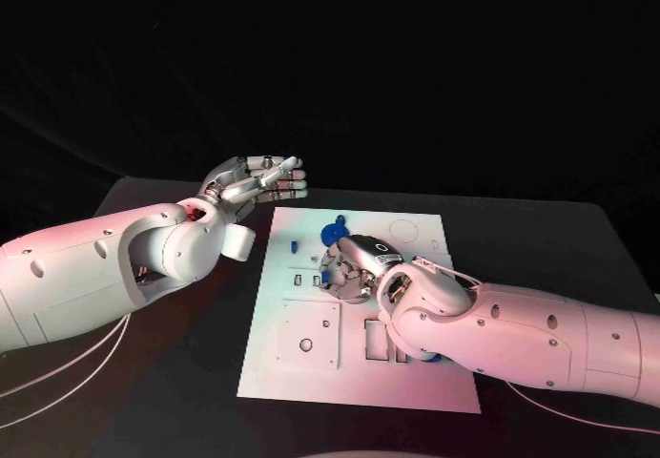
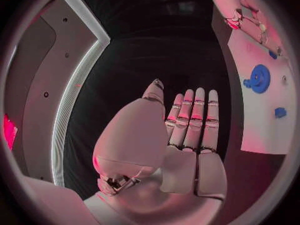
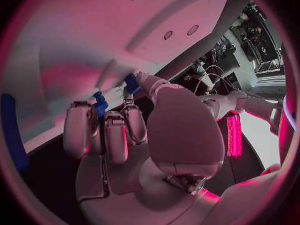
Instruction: Assemble the parts on the task board
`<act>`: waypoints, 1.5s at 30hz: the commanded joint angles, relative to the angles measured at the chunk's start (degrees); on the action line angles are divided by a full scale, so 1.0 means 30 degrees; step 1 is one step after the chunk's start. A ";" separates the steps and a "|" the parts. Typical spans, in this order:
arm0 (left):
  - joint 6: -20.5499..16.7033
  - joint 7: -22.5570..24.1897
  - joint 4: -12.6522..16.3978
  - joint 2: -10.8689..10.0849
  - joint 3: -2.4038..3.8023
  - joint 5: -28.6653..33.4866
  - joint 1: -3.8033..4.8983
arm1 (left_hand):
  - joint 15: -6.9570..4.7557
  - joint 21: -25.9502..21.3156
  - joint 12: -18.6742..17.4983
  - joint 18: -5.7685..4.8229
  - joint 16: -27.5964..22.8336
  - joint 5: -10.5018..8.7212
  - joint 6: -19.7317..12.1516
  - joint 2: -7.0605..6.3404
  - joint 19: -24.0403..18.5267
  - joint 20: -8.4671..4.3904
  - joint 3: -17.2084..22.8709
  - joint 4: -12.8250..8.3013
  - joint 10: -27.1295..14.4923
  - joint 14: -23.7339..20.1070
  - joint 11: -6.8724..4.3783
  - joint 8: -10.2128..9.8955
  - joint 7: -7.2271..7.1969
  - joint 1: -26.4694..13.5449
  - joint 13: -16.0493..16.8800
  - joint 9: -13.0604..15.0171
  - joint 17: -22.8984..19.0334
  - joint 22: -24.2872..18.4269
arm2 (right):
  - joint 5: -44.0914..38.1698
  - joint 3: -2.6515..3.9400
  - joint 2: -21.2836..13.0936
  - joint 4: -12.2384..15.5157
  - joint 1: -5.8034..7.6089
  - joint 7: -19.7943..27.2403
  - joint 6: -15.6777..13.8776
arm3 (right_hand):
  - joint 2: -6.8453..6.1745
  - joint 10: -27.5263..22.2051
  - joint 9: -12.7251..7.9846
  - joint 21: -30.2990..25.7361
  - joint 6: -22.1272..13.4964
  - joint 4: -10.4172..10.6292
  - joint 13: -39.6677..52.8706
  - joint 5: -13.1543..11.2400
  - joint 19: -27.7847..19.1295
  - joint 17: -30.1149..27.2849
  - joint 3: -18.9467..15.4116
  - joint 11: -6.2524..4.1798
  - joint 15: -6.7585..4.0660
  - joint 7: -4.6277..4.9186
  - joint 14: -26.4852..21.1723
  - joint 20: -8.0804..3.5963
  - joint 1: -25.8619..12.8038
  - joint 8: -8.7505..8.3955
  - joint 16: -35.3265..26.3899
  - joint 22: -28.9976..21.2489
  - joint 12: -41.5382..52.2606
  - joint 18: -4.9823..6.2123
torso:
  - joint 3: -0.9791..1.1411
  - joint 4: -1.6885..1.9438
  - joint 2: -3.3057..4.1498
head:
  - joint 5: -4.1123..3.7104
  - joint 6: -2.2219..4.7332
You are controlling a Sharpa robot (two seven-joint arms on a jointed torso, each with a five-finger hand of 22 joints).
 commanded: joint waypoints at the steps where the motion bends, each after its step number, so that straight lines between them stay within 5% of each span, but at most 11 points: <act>1: 0.0356 0.0013 0.0036 0.0018 0.0013 0.0014 0.0008 | 0.0012 -0.0087 -0.0128 0.0350 -0.0099 -0.0090 -0.0066 0.0175 0.0004 0.0096 -0.0121 0.0006 0.0063 -0.0115 0.0018 -0.0043 0.0546 -0.0022 0.0016 0.0023 0.0028 -0.0028 | -0.0259 -0.0010 0.0044 -0.0018 -0.0027 0.0163 0.0075 | -0.0266 -0.0191 -0.0047 -0.0114 -0.0208 0.0088 -0.0047 -0.0193 -0.0096 0.5027 -0.0324 0.0069 0.0136 0.0012 0.1991 0.0097 -0.0227 -0.0118 0.0076 0.0740 -0.0132 0.0051 | -0.0002 -0.0006 -0.0004 | -0.0004 -0.0008; 9: 0.0380 -0.0001 0.0031 0.0014 0.0012 0.0011 0.0008 | 0.0021 -0.0096 -0.0138 0.0346 -0.0125 -0.0091 -0.0070 0.0170 -0.0004 0.0100 -0.0147 0.0006 0.0063 -0.0150 0.0022 -0.0042 0.0548 -0.0027 0.0016 0.0025 0.0025 -0.0036 | -0.0255 -0.0012 0.0069 -0.0029 -0.0038 0.0292 -0.0330 | -0.0270 -0.0274 -0.0144 -0.0203 -0.0414 0.0500 -0.0103 -0.0384 -0.0091 0.5027 -0.1552 0.0144 0.0205 0.0077 0.1991 0.0192 -0.0514 -0.0296 0.0076 0.0733 -0.0204 0.0063 | -0.0003 -0.0001 -0.0005 | -0.0026 -0.0002; 16: 0.0420 0.0017 0.0018 0.0011 0.0011 0.0008 0.0008 | 0.0031 -0.0111 -0.0152 0.0341 -0.0158 -0.0092 -0.0078 0.0143 -0.0018 0.0107 -0.0199 0.0009 0.0059 -0.0190 0.0030 -0.0042 0.0554 -0.0044 0.0015 0.0028 0.0022 -0.0048 | -0.0249 -0.0013 0.0057 0.0044 -0.0048 0.0459 -0.0939 | 0.0513 -0.0460 -0.0239 -0.0418 -0.0779 0.2117 -0.0178 -0.0604 -0.0090 0.5027 -0.5604 0.0220 0.0282 0.0141 0.1991 0.0264 0.0196 -0.0471 0.0076 0.0724 -0.0314 0.0087 | 0.0000 -0.0004 -0.0004 | -0.0041 0.0022; 23: 0.0132 -0.0666 -0.0138 0.0044 0.0011 -0.1322 0.0000 | -0.0050 0.0043 -0.0244 0.0393 -0.0086 0.0072 -0.0037 -0.0061 0.0374 0.0061 -0.0876 0.0138 0.0114 0.0098 0.0008 0.0059 0.0553 -0.0415 0.0028 0.0104 0.0170 -0.0054 | -0.0149 -0.0006 -0.0322 0.0443 -0.0055 0.0956 -0.2331 | 0.0805 -0.0493 -0.0279 -0.0476 -0.0975 0.2231 -0.0198 -0.0611 -0.0090 0.5027 -0.6462 0.0260 0.0310 0.0189 0.1991 0.0283 0.0391 -0.0554 0.0076 0.0723 -0.0341 0.0093 | 0.0022 0.0008 -0.0045 | -0.0095 0.0050; 26: 0.0705 -0.1676 -0.0382 0.0100 0.0012 -0.3456 -0.0022 | -0.0310 0.0362 -0.0196 0.0418 0.0424 0.0326 0.0041 0.0084 0.1124 -0.0168 -0.1421 0.0181 0.0387 0.0971 -0.0151 0.0206 0.0455 -0.0547 0.0071 0.0208 0.0539 -0.0012 | 0.1204 0.0043 -0.0995 0.0999 0.0095 0.1949 -0.3330 | 0.1193 -0.1005 -0.0398 -0.0963 -0.1560 0.2218 -0.0892 -0.0463 -0.0321 0.4969 -0.6697 0.0393 0.0420 0.0350 0.1977 0.0365 0.0925 -0.0823 0.0057 0.0394 -0.0893 0.0200 | 0.0009 -0.0024 -0.0144 | -0.0026 0.0069; 29: 0.1960 -0.3163 -0.0729 0.0188 0.0015 -0.5539 -0.0023 | -0.1212 0.1396 0.0517 0.0458 0.1800 0.2342 0.1319 0.0655 0.3185 -0.0984 -0.1770 0.0476 0.2128 0.3486 -0.0965 0.0970 -0.0284 -0.1306 0.0398 0.0696 0.1414 0.0341 | 0.3753 0.0086 -0.1791 0.1564 0.0469 0.3153 -0.3635 | 0.1750 -0.1656 -0.0379 -0.1782 -0.1782 0.2210 -0.1719 -0.0325 -0.0751 0.4497 -0.6431 0.0456 0.0470 0.0430 0.1856 0.0435 0.1386 -0.0800 -0.0109 -0.0160 -0.1572 0.0375 | -0.0003 0.0004 -0.0280 | -0.0027 0.0066; 34: 0.2852 -0.5161 -0.0963 0.0271 0.0020 -0.8011 -0.0010 | -0.2374 0.2529 0.1456 0.0444 0.3661 0.1689 0.2479 0.0792 0.5937 -0.2095 -0.2317 0.0528 0.4338 0.6537 -0.1998 0.1834 -0.1093 -0.1493 0.1170 0.1437 0.3254 0.0743 | 0.8068 0.0114 -0.3288 0.2563 0.1231 0.4865 -0.2969 | 0.1998 -0.2103 -0.0276 -0.2626 -0.1871 0.2152 -0.2153 0.0261 -0.1196 0.4033 -0.6116 0.0514 0.0532 0.0484 0.1725 0.0501 0.1822 -0.0549 -0.0288 -0.0717 -0.1896 0.0551 | 0.0063 -0.0133 -0.0522 | 0.0098 0.0021; 36: 0.2403 -0.5855 -0.0890 0.0325 0.0021 -0.9117 0.0005 | -0.3390 0.4140 0.2483 0.0398 0.6479 0.1664 0.3213 0.0867 0.8376 -0.3117 -0.2552 0.0562 0.5758 0.9692 -0.2845 0.2610 -0.1765 -0.1475 0.1800 0.2125 0.5081 0.1514 | 0.9381 0.0118 -0.3971 0.2942 0.1643 0.5150 -0.2628 | 0.2033 -0.2123 -0.0227 -0.2764 -0.1869 0.2167 -0.2153 0.0532 -0.1259 0.3909 -0.6028 0.0516 0.0537 0.0488 0.1689 0.0512 0.1889 -0.0446 -0.0337 -0.0796 -0.1872 0.0576 | 0.0096 -0.0159 -0.0606 | 0.0121 0.0003; 39: 0.1807 -0.7327 -0.0792 0.0538 0.0023 -1.1021 0.0040 | -0.4241 0.7716 0.5667 0.0356 1.8557 0.1510 0.2870 0.1026 1.0187 -0.4156 -0.3422 0.0740 0.6756 1.1448 -0.3491 0.3712 -0.2458 -0.1567 0.4350 0.4167 1.7147 0.3821 | 1.0614 0.0119 -0.4998 0.3348 0.2327 0.5280 -0.2239 | 0.2019 -0.2159 -0.0160 -0.2863 -0.1791 0.2203 -0.2189 0.0638 -0.1302 0.3839 -0.6018 0.0514 0.0537 0.0476 0.1668 0.0516 0.1827 -0.0319 -0.0366 -0.0852 -0.1880 0.0595 | 0.0163 -0.0196 -0.0749 | 0.0229 -0.0085; 41: 0.2029 -0.8414 -0.0764 0.0699 0.0025 -1.2024 0.0069 | -0.4744 1.4112 0.9049 -0.0689 2.4068 0.0970 0.2803 0.1563 1.1356 -0.4309 -0.4285 0.0477 0.6571 1.2368 -0.3947 0.4876 -0.2842 -0.2192 0.7236 0.6193 2.3707 1.1421 | 1.0971 0.0119 -0.5475 0.3466 0.2612 0.5243 -0.2097 | 0.1995 -0.2183 -0.0140 -0.2857 -0.1778 0.2211 -0.2219 0.0641 -0.1296 0.3829 -0.6030 0.0513 0.0536 0.0472 0.1665 0.0516 0.1798 -0.0287 -0.0371 -0.0843 -0.1898 0.0593 | 0.0185 -0.0211 -0.0825 | 0.0212 -0.0122; 45: 0.3824 -1.1481 -0.0723 0.1216 0.0027 -1.4486 0.0391 | -0.4624 1.9175 1.7771 -0.1250 2.5811 0.0039 0.1889 0.2765 1.1469 -0.4491 -0.6235 0.0567 0.6672 1.2784 -0.4096 0.5858 -0.2901 -0.3341 1.6141 0.9172 2.6063 1.7828 | 1.1424 0.0117 -0.6394 0.3442 0.3093 0.5069 -0.1883 | 0.1809 -0.2339 -0.0106 -0.3006 -0.2204 0.2196 -0.2402 0.0695 -0.1351 0.3817 -0.6095 0.0547 0.0553 0.0527 0.1659 0.0526 0.1722 -0.0332 -0.0380 -0.0924 -0.2011 0.0615 | 0.0210 -0.0247 -0.0961 | 0.0217 -0.0194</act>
